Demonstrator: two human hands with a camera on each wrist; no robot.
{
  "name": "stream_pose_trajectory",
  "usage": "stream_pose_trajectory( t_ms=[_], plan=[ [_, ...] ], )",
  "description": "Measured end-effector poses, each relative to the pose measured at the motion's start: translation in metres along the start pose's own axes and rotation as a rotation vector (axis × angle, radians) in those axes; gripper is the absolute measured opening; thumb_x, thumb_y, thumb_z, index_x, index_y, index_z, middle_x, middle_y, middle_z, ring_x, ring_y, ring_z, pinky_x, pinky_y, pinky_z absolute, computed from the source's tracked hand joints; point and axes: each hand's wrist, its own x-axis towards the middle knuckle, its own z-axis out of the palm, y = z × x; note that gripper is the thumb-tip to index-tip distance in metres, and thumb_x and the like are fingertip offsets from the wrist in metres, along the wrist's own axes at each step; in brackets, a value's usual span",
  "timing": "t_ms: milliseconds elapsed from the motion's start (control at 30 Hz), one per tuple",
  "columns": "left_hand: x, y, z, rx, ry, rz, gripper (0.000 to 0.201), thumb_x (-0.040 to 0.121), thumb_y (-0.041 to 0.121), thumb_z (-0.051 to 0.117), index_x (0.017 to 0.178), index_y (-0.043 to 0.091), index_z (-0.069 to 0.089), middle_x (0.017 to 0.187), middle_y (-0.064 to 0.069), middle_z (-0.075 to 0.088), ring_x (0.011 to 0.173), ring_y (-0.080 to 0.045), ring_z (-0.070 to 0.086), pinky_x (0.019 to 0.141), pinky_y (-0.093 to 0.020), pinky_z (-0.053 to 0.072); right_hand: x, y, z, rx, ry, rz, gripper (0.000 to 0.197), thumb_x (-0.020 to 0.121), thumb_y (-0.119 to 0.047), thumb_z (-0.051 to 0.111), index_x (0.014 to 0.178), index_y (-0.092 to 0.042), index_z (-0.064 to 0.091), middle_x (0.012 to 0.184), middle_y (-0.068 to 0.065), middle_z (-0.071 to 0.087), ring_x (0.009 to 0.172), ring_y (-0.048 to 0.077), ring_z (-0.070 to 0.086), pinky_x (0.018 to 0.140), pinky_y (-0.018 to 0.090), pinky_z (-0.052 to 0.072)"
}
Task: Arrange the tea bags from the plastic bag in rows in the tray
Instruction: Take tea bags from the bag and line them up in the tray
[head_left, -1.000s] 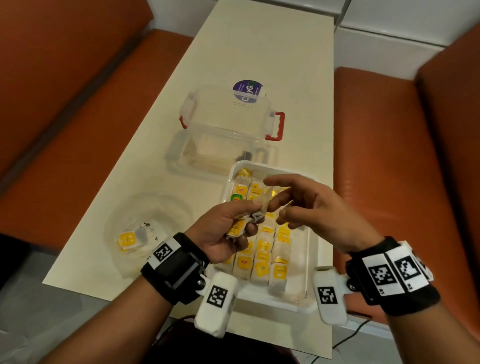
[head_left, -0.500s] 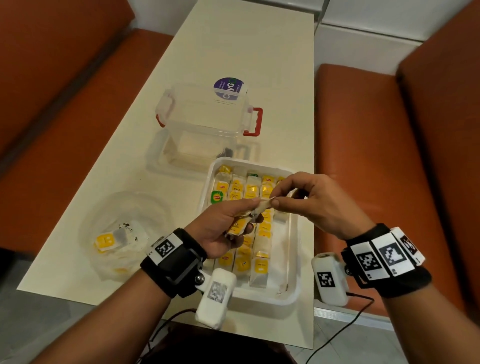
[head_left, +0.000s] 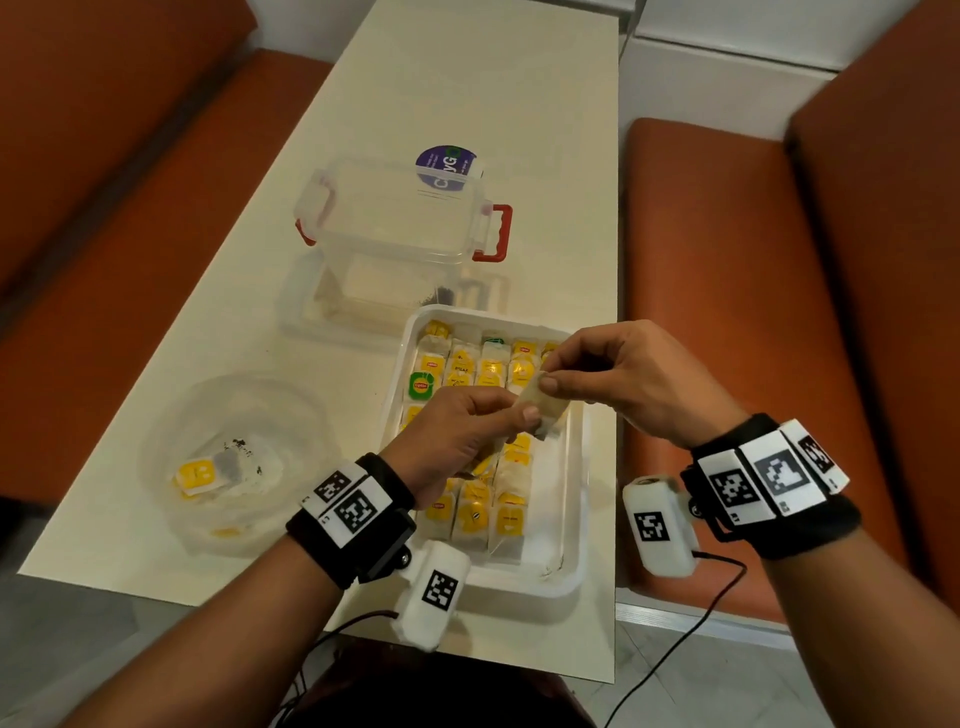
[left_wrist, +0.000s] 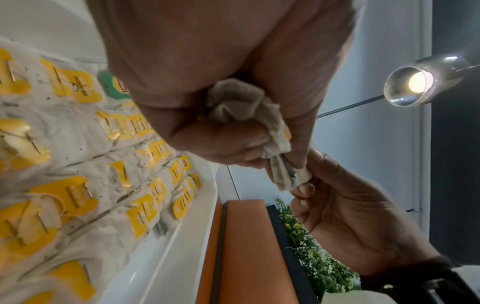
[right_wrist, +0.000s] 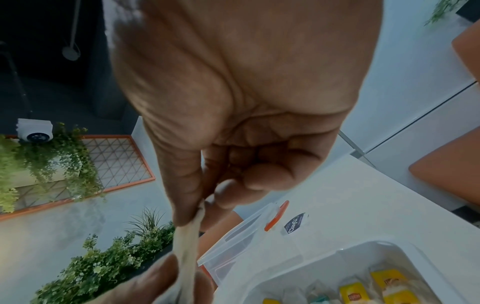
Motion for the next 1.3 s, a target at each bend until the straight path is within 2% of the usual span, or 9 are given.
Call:
stream_pose_trajectory(
  t_ms=[167,267,367,500,767,867,967,1100,1300],
  plan=[
    [-0.002,-0.006,0.002,0.040,0.054,-0.067,0.051,0.066,0.061,0.073,0.100,0.024,0.076,0.071,0.004,0.059,0.050,-0.008,0.041,0.045,-0.019,0.031,0.003,0.008,-0.004,-0.008,0.006,0.009,0.013,0.083,-0.022,0.079,0.094,-0.014,0.078,0.084,-0.003,0.076,0.076,0.002,0.069,0.069,0.015,0.051],
    [-0.007,-0.011,-0.003,0.018,0.102,-0.129,0.049,0.072,0.061,0.070,0.104,0.024,0.075,0.076,0.004,0.064,0.072,-0.013,0.053,0.048,-0.020,0.038,0.006,0.016,-0.006,-0.042,0.020,0.028,0.013,0.083,-0.025,0.080,0.093,-0.017,0.078,0.084,-0.003,0.076,0.077,0.004,0.070,0.072,0.020,0.054],
    [-0.013,-0.014,-0.009,-0.015,0.116,-0.153,0.049,0.073,0.061,0.067,0.105,0.024,0.075,0.084,0.002,0.064,0.084,-0.017,0.052,0.056,-0.024,0.038,0.012,0.026,-0.005,-0.152,0.055,0.042,0.011,0.082,-0.030,0.080,0.089,-0.022,0.078,0.073,-0.005,0.072,0.064,-0.001,0.059,0.061,0.015,0.046],
    [-0.021,-0.016,-0.014,-0.074,0.131,-0.174,0.052,0.070,0.059,0.067,0.106,0.021,0.074,0.076,0.009,0.065,0.075,-0.006,0.057,0.062,-0.027,0.036,0.018,0.036,-0.003,-0.221,0.059,0.066,0.009,0.083,-0.032,0.080,0.089,-0.025,0.077,0.072,-0.007,0.070,0.063,0.001,0.057,0.058,0.014,0.044],
    [-0.028,-0.020,-0.021,-0.137,0.138,-0.193,0.045,0.073,0.053,0.067,0.105,0.021,0.069,0.077,0.013,0.065,0.075,-0.001,0.058,0.063,-0.028,0.037,0.025,0.077,0.020,-0.551,-0.033,0.186,0.006,0.084,-0.042,0.075,0.081,-0.042,0.069,0.080,-0.018,0.070,0.079,0.005,0.065,0.074,0.040,0.058],
    [-0.030,-0.020,-0.023,-0.143,0.140,-0.193,0.043,0.074,0.052,0.067,0.104,0.021,0.068,0.075,0.010,0.064,0.067,-0.001,0.057,0.057,-0.024,0.038,0.029,0.079,0.027,-0.661,-0.100,0.184,0.003,0.087,-0.041,0.072,0.089,-0.039,0.071,0.087,-0.017,0.070,0.082,0.006,0.065,0.071,0.034,0.056],
    [-0.031,-0.021,-0.025,-0.154,0.145,-0.192,0.039,0.075,0.051,0.068,0.100,0.020,0.069,0.074,0.009,0.064,0.067,-0.003,0.058,0.053,-0.022,0.041,0.037,0.077,0.031,-0.780,-0.097,0.184,0.008,0.090,-0.040,0.068,0.097,-0.036,0.071,0.092,-0.016,0.069,0.081,0.008,0.061,0.062,0.026,0.044],
    [-0.032,-0.021,-0.026,-0.179,0.152,-0.201,0.033,0.076,0.049,0.069,0.095,0.022,0.070,0.075,0.006,0.065,0.068,-0.007,0.058,0.053,-0.023,0.043,0.047,0.076,0.035,-0.870,-0.082,0.193,0.009,0.093,-0.039,0.065,0.100,-0.036,0.070,0.095,-0.013,0.068,0.085,0.014,0.062,0.065,0.026,0.040],
    [-0.035,-0.016,-0.029,-0.178,0.170,-0.203,0.042,0.078,0.048,0.069,0.106,0.016,0.069,0.074,0.006,0.063,0.065,-0.006,0.055,0.046,-0.018,0.041,0.055,0.075,0.038,-0.916,-0.088,0.217,0.010,0.094,-0.035,0.063,0.102,-0.035,0.069,0.101,-0.007,0.070,0.091,0.019,0.065,0.067,0.027,0.039]
  ],
)
